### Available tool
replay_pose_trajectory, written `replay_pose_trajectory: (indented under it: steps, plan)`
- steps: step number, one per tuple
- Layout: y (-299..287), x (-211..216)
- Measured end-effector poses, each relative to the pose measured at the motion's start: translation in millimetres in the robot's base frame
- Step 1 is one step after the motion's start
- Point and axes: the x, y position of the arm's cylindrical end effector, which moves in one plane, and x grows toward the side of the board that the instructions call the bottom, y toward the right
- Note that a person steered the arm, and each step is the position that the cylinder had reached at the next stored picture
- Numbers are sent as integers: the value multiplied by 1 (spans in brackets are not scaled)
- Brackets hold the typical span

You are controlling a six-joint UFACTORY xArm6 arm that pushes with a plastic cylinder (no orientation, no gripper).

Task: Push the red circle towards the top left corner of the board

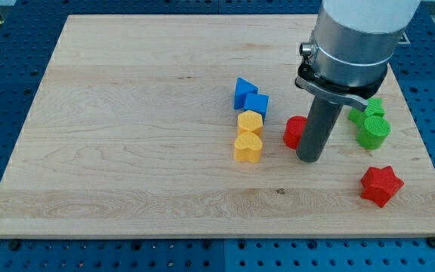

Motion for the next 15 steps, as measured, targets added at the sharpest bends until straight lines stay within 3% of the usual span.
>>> replay_pose_trajectory:
  steps: [1,3,5,6,8,9,10,11,13,14,15]
  plan:
    - [-4,-19]
    - [-31,-151]
    - [-54,-196]
    - [-59,-198]
    - [-52,-163]
    - [-112,-159]
    - [-202,-195]
    - [-211,-202]
    - [-117,-155]
    - [-76,-152]
    - [-76,-175]
